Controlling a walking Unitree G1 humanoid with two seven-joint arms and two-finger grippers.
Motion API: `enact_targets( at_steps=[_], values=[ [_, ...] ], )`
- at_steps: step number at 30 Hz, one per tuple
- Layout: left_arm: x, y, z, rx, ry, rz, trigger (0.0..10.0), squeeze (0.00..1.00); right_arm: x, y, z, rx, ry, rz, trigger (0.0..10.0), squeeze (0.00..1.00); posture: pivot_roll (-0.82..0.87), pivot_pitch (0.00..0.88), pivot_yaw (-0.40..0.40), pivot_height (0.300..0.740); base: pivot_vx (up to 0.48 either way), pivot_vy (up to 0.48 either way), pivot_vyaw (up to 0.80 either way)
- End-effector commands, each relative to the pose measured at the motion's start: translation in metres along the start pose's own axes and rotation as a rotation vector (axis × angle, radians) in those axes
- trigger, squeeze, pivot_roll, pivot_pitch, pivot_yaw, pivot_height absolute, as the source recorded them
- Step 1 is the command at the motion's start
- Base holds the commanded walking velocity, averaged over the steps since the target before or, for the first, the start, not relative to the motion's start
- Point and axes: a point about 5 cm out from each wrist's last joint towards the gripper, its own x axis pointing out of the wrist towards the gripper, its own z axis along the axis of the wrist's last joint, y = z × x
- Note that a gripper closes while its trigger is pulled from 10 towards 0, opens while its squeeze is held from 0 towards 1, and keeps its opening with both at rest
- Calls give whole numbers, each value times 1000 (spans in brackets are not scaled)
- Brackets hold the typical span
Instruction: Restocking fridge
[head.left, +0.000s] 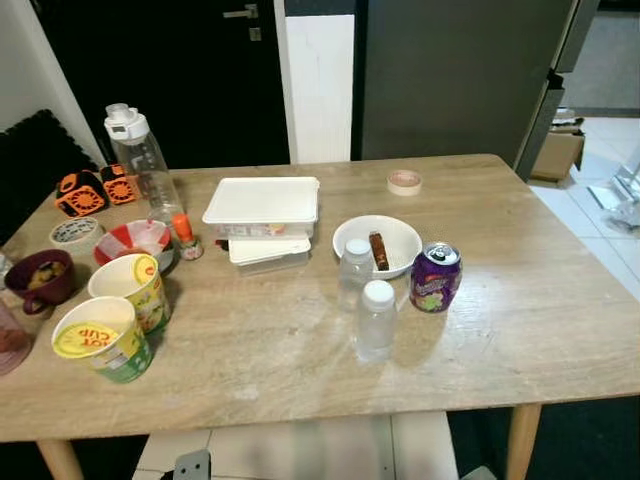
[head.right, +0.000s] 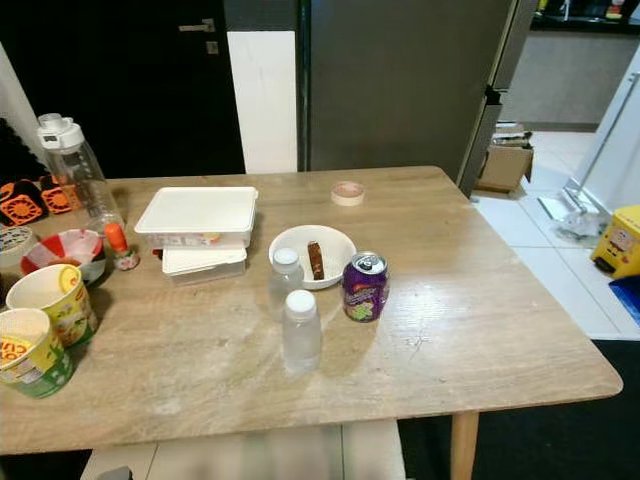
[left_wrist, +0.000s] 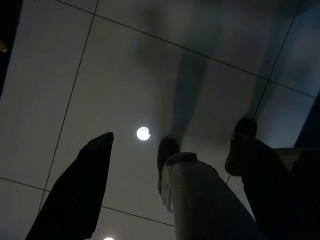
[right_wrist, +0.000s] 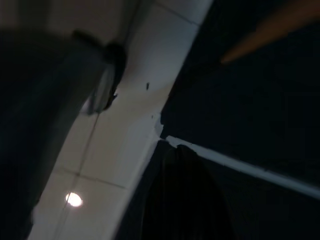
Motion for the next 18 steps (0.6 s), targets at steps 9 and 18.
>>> enact_targets(
  at_steps=[9, 18],
  values=[
    [-5, 22, -3, -64, 1, 109, 10000, 0, -26, -81, -73, 459, 183, -402, 10000, 0, -53, 0, 21, 740, 0, 0, 0],
    [-9, 37, -4, -103, -10, 162, 10000, 0, -76, -172, -99, 655, 206, -842, 10000, 0, -59, 0, 15, 740, 0, 0, 0]
  ],
)
